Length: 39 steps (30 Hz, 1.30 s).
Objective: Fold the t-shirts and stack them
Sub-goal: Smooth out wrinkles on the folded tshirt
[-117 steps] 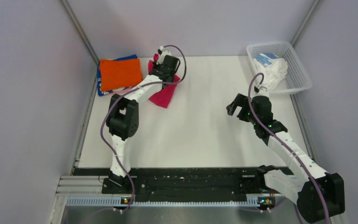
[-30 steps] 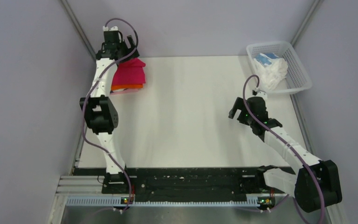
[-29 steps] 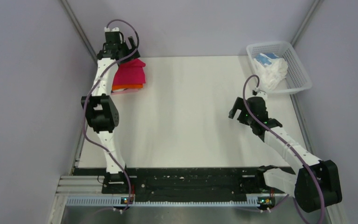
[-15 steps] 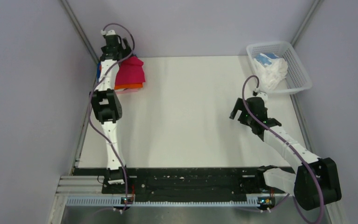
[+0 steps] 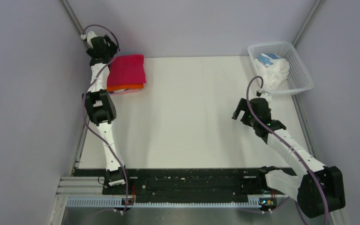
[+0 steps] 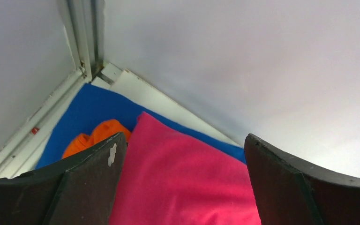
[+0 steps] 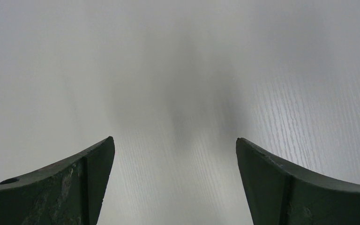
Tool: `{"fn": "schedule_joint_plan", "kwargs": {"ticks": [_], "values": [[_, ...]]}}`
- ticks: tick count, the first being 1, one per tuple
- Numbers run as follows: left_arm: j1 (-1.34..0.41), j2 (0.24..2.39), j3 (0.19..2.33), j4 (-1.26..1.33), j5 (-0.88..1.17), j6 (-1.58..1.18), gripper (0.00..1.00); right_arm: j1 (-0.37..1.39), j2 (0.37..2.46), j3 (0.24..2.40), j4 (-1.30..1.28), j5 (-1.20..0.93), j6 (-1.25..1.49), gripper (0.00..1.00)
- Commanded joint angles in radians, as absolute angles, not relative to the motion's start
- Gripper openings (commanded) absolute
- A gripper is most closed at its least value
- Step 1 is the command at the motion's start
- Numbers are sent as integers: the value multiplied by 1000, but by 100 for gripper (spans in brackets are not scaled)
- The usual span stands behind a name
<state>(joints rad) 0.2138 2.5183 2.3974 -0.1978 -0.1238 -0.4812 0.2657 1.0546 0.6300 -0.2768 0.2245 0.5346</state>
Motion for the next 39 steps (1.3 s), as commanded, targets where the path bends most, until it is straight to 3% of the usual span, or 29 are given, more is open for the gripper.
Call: {"fn": "schedule_joint_plan", "kwargs": {"ticks": [1, 12, 19, 33, 39], "values": [[180, 2355, 2310, -136, -171, -429, 99, 265, 1023, 669, -273, 227, 534, 99], [132, 2093, 2012, -133, -321, -388, 99, 264, 1023, 654, -275, 189, 531, 99], [135, 2083, 1915, -191, -32, -443, 99, 264, 1050, 659, -273, 199, 525, 99], [268, 2200, 1743, -310, 14, -468, 99, 264, 1104, 651, -274, 267, 515, 99], [308, 2215, 1724, -259, 134, -487, 99, 264, 1138, 651, -262, 256, 518, 99]]}}
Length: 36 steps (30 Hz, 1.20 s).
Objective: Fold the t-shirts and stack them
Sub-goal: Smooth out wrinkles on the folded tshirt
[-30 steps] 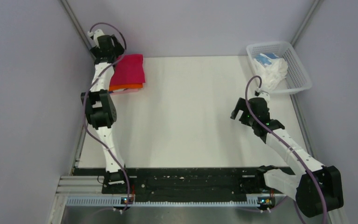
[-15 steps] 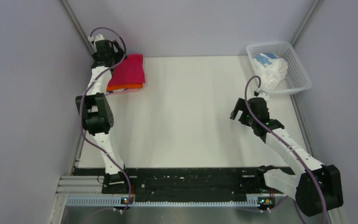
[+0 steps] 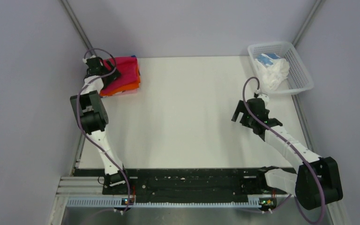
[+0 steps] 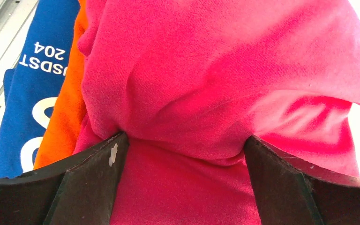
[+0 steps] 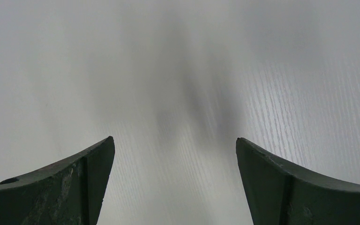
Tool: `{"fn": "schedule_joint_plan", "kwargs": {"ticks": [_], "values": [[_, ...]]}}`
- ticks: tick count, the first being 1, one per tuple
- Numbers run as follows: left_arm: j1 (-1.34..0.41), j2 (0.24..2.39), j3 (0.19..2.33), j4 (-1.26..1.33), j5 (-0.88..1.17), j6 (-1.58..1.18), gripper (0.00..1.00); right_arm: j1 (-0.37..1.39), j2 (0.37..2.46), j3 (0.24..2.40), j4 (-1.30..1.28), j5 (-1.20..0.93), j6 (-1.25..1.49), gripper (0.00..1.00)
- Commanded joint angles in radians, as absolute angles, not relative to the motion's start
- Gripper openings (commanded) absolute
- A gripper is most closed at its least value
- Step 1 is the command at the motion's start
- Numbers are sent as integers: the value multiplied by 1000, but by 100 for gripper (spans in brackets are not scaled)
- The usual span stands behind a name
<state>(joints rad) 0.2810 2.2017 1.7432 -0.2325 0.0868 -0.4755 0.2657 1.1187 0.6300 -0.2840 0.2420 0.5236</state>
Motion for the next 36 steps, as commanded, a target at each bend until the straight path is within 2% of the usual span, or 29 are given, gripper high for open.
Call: {"fn": "schedule_joint_plan", "kwargs": {"ticks": [1, 6, 12, 16, 25, 29, 33, 36], "values": [[308, 2213, 1726, -259, 148, -486, 99, 265, 1137, 650, -260, 253, 518, 99], [303, 2151, 1738, -255, 201, -489, 99, 265, 1125, 649, -255, 241, 515, 99], [253, 2033, 1747, -224, 118, -442, 99, 265, 1103, 639, -253, 255, 517, 99], [230, 2035, 1801, -212, 184, -427, 99, 264, 1078, 621, -232, 270, 524, 99], [173, 2248, 2010, -108, 376, -443, 99, 263, 1012, 572, -160, 345, 528, 99], [156, 2356, 2095, -10, 385, -460, 99, 265, 967, 547, -135, 386, 525, 99], [152, 2496, 2269, -9, 355, -497, 99, 264, 929, 535, -137, 425, 519, 99], [148, 2570, 2344, 43, 263, -518, 99, 264, 908, 521, -124, 426, 517, 99]]}}
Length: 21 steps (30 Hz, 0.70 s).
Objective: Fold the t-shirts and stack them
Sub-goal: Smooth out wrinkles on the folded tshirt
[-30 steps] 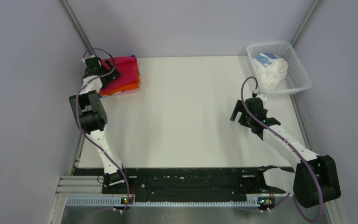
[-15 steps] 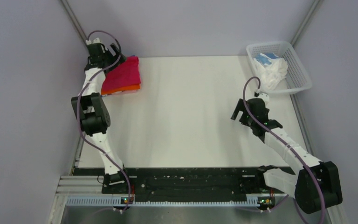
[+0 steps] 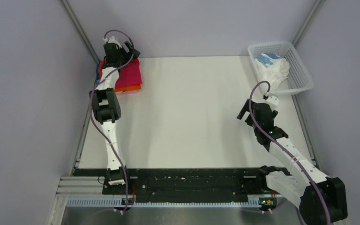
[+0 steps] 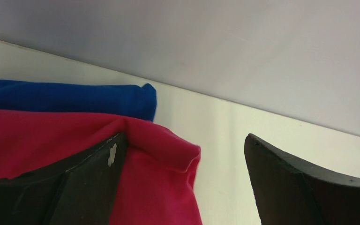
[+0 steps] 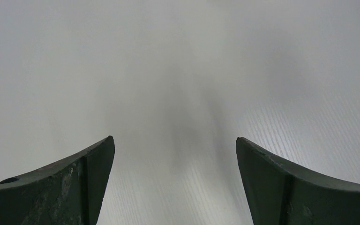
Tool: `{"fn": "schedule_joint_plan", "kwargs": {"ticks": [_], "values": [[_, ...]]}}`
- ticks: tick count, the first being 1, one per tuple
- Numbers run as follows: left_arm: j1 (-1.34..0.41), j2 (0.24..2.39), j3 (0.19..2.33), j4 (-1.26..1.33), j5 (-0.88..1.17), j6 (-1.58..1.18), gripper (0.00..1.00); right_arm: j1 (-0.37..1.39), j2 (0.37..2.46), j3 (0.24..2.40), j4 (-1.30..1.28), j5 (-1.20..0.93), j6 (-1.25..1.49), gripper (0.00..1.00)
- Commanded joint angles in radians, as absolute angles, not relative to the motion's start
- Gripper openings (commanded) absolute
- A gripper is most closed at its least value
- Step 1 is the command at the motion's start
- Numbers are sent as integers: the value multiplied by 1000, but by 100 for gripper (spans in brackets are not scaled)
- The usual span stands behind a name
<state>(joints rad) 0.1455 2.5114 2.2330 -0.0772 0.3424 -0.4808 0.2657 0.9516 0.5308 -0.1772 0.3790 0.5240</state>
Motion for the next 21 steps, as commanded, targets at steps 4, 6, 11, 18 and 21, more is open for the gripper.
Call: {"fn": "schedule_joint_plan", "kwargs": {"ticks": [4, 6, 11, 18, 21], "values": [[139, 2619, 2374, 106, 132, -529, 99, 265, 914, 508, -95, 402, 516, 99], [137, 2639, 2401, 107, 120, -537, 99, 264, 927, 513, -95, 399, 514, 99], [126, 2603, 2408, 77, 123, -517, 99, 264, 939, 530, -106, 385, 508, 99], [68, 2300, 2310, -56, 98, -396, 99, 265, 902, 552, -142, 339, 503, 99], [38, 2122, 2192, -146, 37, -363, 99, 264, 878, 556, -177, 332, 512, 99]]}}
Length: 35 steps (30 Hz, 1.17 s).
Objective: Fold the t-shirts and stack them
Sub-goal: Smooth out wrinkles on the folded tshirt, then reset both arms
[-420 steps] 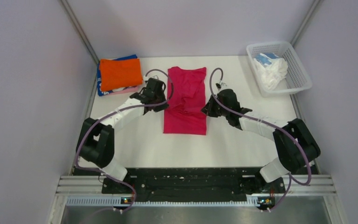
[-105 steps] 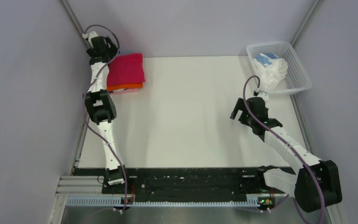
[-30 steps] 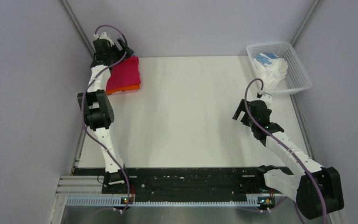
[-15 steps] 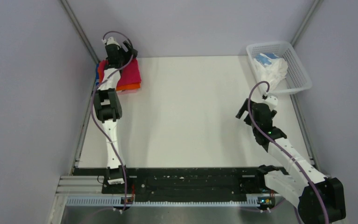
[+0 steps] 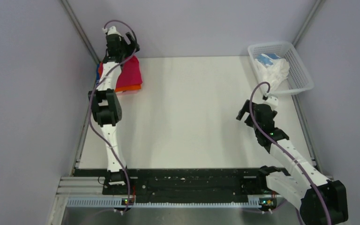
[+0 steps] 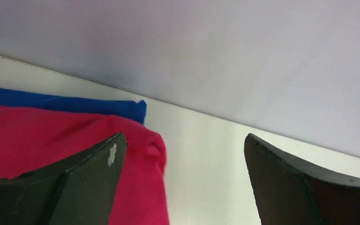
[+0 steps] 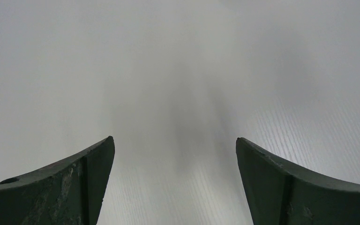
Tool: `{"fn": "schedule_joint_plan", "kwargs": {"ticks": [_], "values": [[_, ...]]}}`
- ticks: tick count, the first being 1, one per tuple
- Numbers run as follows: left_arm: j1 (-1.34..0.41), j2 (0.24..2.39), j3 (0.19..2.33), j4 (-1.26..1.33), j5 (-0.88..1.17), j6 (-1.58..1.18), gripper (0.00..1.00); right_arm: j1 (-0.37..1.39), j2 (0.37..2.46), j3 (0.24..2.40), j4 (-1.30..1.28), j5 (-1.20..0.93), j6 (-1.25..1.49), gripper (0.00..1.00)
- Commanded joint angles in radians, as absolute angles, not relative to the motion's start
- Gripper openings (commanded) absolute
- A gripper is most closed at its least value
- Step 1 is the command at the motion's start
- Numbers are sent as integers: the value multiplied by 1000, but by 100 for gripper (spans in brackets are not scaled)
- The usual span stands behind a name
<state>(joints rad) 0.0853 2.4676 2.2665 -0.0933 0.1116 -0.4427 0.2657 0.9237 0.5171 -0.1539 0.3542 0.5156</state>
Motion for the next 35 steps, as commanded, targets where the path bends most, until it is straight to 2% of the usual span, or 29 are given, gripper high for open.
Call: {"fn": "schedule_joint_plan", "kwargs": {"ticks": [1, 5, 12, 16, 19, 23, 35], "values": [[25, 2068, 2145, -192, 16, -347, 99, 264, 869, 558, -194, 330, 528, 99], [5, 1791, 1893, -361, -51, -373, 99, 265, 812, 535, -243, 279, 556, 99], [-75, 1148, 1012, -269, -35, -548, 99, 264, 690, 497, -301, 229, 585, 99], [-89, 833, 684, -298, -50, -593, 99, 264, 615, 451, -313, 239, 605, 99], [-90, 654, 575, -388, -89, -634, 99, 265, 566, 409, -306, 248, 631, 99], [-89, 542, 517, -346, -77, -645, 99, 265, 526, 380, -286, 245, 650, 99], [-89, 570, 592, -384, -121, -640, 99, 264, 510, 377, -279, 226, 649, 99]]}}
